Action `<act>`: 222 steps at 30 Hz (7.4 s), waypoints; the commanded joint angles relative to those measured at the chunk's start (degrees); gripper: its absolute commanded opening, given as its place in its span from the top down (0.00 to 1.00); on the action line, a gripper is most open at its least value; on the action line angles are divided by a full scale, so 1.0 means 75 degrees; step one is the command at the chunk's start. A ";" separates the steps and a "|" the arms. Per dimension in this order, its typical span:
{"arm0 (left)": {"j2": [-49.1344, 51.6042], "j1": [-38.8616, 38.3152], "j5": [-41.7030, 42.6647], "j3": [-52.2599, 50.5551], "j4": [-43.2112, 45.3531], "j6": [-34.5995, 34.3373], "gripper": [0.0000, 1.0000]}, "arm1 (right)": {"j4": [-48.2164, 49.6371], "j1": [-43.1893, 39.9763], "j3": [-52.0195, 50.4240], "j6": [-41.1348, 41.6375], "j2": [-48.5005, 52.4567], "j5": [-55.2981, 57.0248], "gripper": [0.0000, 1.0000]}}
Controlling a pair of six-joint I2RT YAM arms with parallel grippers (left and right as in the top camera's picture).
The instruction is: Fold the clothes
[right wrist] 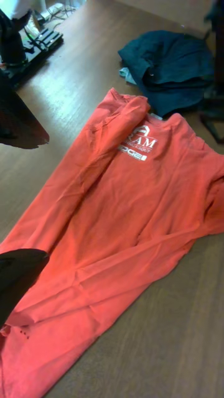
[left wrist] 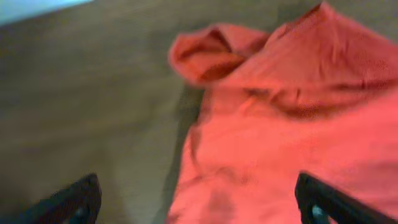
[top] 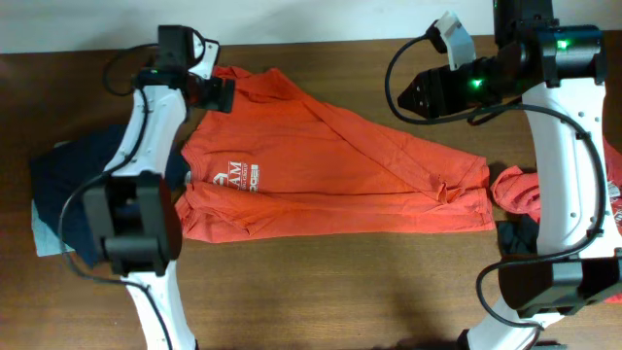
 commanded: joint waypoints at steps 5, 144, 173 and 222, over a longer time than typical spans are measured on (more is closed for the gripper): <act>0.1300 -0.0012 0.1084 0.0067 0.1626 0.0029 0.01 | -0.0262 -0.0006 0.0026 -0.0032 -0.0102 0.0070 0.43; -0.2981 0.0764 0.1658 -0.1227 -0.5438 -0.1105 0.41 | -0.0332 -0.0026 0.0009 0.1667 0.0338 0.2649 0.34; -0.2859 -0.2122 -0.2422 -0.4637 -0.1335 0.1332 0.49 | -0.0315 -0.0020 -0.0140 0.1664 0.0647 0.2655 0.34; -0.2390 -0.2241 -0.3372 -0.5082 -0.0513 0.0973 0.75 | -0.0341 -0.0029 -0.0140 0.1664 0.0647 0.2792 0.33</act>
